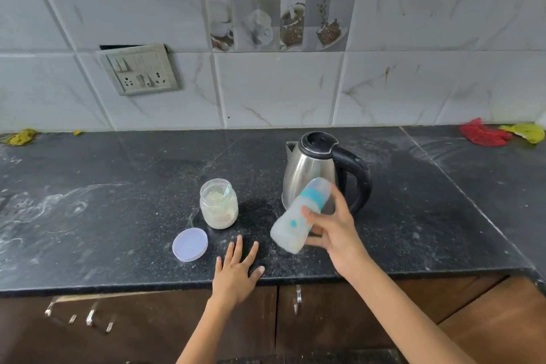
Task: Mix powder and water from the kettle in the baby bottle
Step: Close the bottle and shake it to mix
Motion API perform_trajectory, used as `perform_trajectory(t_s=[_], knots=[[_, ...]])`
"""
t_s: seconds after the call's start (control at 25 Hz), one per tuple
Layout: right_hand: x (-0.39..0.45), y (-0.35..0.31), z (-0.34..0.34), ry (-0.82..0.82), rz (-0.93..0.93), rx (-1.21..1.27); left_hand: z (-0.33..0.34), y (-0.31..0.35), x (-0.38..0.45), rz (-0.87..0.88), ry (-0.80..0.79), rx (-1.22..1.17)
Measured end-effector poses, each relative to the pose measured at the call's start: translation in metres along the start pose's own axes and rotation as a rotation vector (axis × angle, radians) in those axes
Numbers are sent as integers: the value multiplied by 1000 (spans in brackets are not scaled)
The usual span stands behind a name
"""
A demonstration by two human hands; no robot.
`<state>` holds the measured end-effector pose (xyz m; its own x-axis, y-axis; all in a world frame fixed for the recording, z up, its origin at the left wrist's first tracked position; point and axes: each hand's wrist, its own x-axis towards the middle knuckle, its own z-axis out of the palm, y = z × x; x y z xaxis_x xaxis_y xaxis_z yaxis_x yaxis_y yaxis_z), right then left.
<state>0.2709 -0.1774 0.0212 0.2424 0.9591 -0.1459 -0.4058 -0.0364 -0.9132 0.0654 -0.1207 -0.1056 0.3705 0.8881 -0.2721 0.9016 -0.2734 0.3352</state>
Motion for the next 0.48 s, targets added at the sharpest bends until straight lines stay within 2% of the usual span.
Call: perform_trajectory(t_s=[0.08,0.24,0.36,0.48], knots=[[-3,4,2,-73,25,-46,-1,-2,0,-4,6,19],[-2,4,-1,46,31,135,1,0,1,-1,-2,18],[-9,13,6,-52,84,-11,1,-3,2,-8,2,27],[-4,8,2,80,34,160,3,-4,4,-4,1,19]])
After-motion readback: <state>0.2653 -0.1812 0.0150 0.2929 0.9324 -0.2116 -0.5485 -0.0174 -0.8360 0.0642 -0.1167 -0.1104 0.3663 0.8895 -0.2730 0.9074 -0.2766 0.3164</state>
